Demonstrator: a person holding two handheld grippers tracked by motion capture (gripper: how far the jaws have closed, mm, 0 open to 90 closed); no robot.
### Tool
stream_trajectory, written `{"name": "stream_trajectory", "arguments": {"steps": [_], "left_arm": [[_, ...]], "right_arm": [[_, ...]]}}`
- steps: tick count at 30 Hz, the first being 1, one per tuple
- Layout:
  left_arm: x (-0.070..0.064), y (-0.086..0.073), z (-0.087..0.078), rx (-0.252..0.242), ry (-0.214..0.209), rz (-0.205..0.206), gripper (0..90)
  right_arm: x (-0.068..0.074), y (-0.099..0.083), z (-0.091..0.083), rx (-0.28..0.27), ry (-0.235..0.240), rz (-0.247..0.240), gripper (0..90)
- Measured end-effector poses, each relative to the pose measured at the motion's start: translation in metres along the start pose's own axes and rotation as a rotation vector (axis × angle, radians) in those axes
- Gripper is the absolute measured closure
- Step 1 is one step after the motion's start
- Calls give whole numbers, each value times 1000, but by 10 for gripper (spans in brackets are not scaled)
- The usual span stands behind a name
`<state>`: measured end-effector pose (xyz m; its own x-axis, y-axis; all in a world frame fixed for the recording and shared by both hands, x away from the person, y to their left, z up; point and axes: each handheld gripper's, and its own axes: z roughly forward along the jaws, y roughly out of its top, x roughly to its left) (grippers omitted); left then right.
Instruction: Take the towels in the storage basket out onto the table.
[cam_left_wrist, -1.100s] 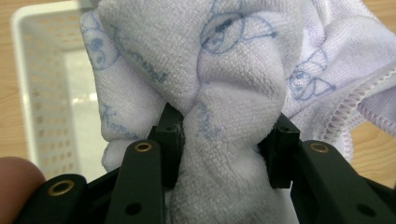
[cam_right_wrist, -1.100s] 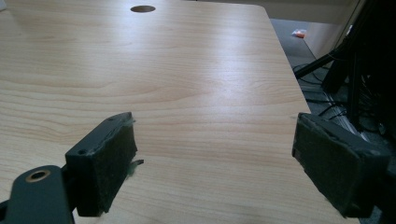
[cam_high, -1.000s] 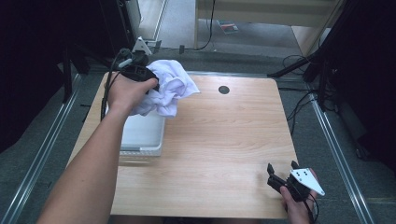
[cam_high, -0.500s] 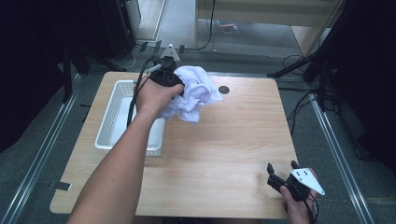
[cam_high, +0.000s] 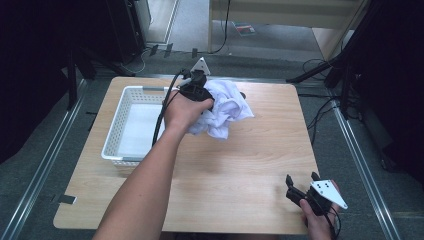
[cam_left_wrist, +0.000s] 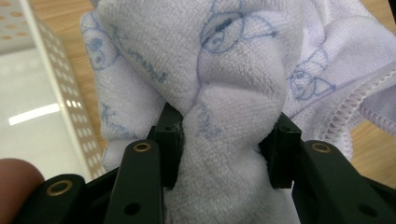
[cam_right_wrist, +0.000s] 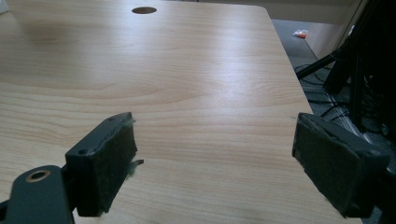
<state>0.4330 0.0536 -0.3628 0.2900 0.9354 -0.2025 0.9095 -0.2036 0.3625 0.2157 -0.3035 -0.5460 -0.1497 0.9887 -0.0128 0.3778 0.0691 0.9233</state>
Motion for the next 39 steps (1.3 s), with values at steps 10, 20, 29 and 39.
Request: {"name": "stream_trajectory", "arguments": {"steps": [10, 20, 29, 39], "left_arm": [[-3, -11, 40, 32, -13, -11, 587], [2, -28, 78, 60, -23, -10, 584], [4, -44, 106, 86, -3, 10, 584], [6, -40, 101, 79, -44, -15, 205]], "right_arm": [[0, 0, 1, -3, 5, 2, 138], [0, 0, 1, -4, 8, -7, 138], [0, 0, 1, -3, 8, -6, 138], [0, 0, 1, -3, 9, -8, 138]]}}
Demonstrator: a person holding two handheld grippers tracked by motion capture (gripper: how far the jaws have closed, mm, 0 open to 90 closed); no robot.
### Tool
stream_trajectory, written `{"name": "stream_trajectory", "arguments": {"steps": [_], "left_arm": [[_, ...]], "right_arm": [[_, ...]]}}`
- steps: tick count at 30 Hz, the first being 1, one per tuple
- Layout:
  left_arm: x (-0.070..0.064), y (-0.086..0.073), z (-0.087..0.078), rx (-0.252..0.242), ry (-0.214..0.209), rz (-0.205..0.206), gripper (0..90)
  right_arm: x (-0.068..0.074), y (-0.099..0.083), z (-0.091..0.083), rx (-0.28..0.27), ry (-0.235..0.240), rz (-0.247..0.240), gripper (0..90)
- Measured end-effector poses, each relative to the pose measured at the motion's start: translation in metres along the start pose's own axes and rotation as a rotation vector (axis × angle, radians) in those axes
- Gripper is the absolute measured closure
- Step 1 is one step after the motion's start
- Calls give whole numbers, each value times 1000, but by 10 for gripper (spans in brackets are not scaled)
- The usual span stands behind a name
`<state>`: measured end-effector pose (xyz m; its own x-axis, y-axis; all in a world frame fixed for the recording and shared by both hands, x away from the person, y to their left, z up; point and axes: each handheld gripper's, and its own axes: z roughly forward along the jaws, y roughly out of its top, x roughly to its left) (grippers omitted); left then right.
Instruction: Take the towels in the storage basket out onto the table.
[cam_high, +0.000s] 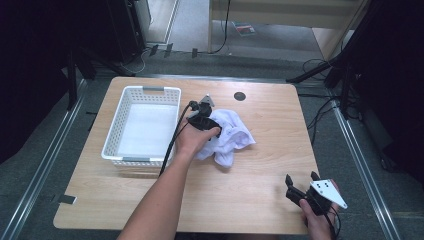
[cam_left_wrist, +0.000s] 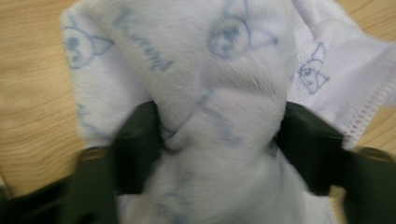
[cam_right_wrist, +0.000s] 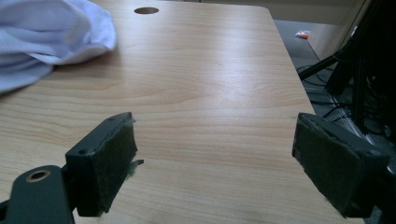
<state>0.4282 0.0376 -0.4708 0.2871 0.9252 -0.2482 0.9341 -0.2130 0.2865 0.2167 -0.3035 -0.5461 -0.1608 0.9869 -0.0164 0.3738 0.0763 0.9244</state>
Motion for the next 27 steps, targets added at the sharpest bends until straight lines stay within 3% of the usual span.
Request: {"name": "stream_trajectory", "arguments": {"steps": [1, 3, 9, 13, 27], "left_arm": [[-1, 1, -2, 8, 9, -2, 88], [-1, 4, -11, -10, 30, -2, 1], [2, 13, -41, -57, 32, 15, 0], [9, 15, -59, -83, 42, 4, 0], [62, 9, -106, -130, 101, -49, 0]], "right_arm": [[0, 0, 0, 0, 0, 0, 138], [0, 0, 0, 1, 1, 0, 138], [0, 0, 0, 1, -1, 0, 138], [0, 0, 0, 1, -1, 0, 138], [1, 0, 0, 3, -1, -1, 138]]}}
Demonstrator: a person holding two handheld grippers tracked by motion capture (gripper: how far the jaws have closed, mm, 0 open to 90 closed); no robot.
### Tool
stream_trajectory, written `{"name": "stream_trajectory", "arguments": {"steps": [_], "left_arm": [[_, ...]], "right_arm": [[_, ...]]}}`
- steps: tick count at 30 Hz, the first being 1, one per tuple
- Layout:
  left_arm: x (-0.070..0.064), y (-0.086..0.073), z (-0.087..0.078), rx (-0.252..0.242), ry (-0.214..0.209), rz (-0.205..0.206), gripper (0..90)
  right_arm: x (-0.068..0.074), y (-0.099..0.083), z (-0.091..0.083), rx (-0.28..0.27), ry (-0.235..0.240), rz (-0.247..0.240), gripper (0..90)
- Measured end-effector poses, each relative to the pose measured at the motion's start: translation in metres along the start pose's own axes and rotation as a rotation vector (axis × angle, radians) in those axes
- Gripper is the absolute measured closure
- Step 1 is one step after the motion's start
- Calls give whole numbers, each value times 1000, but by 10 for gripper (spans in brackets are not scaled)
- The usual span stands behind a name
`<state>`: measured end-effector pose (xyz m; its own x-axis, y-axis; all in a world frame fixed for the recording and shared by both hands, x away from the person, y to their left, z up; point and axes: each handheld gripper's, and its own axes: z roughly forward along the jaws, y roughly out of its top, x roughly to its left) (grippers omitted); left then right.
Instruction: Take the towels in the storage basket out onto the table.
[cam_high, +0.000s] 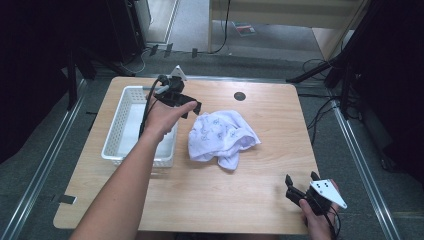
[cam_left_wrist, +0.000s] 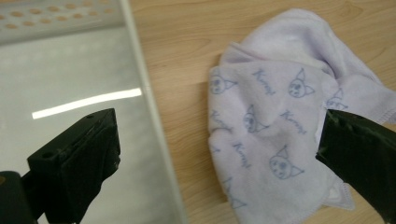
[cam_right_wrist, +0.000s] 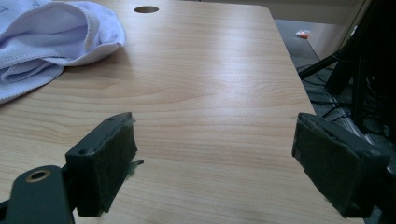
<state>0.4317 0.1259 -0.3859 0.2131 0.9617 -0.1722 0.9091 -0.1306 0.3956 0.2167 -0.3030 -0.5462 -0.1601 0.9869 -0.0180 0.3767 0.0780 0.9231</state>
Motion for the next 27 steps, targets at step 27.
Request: {"name": "stream_trajectory", "arguments": {"steps": [27], "left_arm": [[121, -72, -35, -104, 16, -124, 2]], "right_arm": [[1, 0, 0, 3, -4, -3, 139]]}}
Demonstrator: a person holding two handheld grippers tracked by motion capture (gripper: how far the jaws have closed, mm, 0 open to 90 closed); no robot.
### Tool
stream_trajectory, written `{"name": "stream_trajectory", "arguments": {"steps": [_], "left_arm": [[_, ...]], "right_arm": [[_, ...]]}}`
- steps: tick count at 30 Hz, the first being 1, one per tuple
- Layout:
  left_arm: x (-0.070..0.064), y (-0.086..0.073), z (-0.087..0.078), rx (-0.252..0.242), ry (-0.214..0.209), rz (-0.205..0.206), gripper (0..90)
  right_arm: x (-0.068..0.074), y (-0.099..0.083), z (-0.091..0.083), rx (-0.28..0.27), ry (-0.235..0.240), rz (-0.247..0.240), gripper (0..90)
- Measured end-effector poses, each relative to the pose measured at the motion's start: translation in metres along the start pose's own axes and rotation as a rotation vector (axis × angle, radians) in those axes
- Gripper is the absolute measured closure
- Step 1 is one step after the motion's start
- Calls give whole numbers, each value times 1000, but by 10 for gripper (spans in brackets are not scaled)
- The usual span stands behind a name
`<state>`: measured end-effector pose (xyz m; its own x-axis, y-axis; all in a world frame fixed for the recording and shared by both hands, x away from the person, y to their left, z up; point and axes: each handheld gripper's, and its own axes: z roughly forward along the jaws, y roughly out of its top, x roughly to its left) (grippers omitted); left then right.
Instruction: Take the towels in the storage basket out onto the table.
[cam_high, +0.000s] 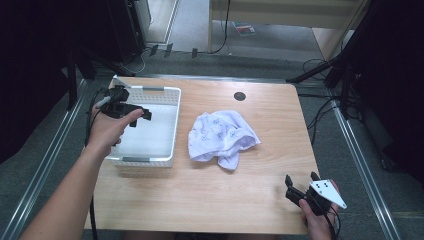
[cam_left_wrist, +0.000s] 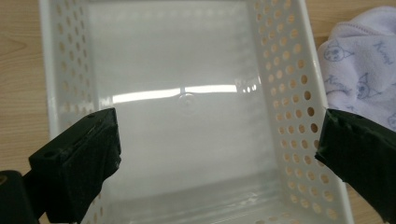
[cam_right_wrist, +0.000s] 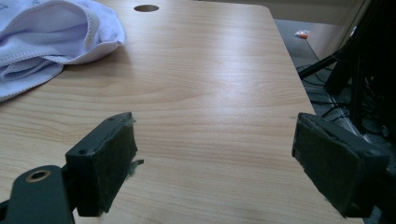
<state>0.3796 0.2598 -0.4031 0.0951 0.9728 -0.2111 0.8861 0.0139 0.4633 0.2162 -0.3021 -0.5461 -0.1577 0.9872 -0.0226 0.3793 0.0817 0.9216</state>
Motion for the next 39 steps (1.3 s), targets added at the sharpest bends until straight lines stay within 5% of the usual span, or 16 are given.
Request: {"name": "stream_trajectory", "arguments": {"steps": [13, 17, 22, 26, 29, 31, 39], "left_arm": [[34, -76, -21, -244, -36, 3, 2], [41, -105, -23, -345, -27, 24, 2], [54, -136, -26, -481, -87, -9, 2], [62, -166, -26, -574, -75, -1, 1], [68, -195, -25, -689, -13, 34, 2], [77, -210, -25, -744, -53, 28, 4], [103, -242, -10, -737, 16, -20, 4]], "right_arm": [[1, 0, 0, 1, -2, -8, 139], [1, 0, -1, 1, -5, -7, 139], [2, 0, -1, 2, -10, -11, 139], [2, 0, -1, 3, -10, -9, 139], [2, 0, -1, 3, -10, -10, 139], [2, 0, -1, 2, -12, -10, 139], [2, 0, -1, 3, -18, -10, 139]]}}
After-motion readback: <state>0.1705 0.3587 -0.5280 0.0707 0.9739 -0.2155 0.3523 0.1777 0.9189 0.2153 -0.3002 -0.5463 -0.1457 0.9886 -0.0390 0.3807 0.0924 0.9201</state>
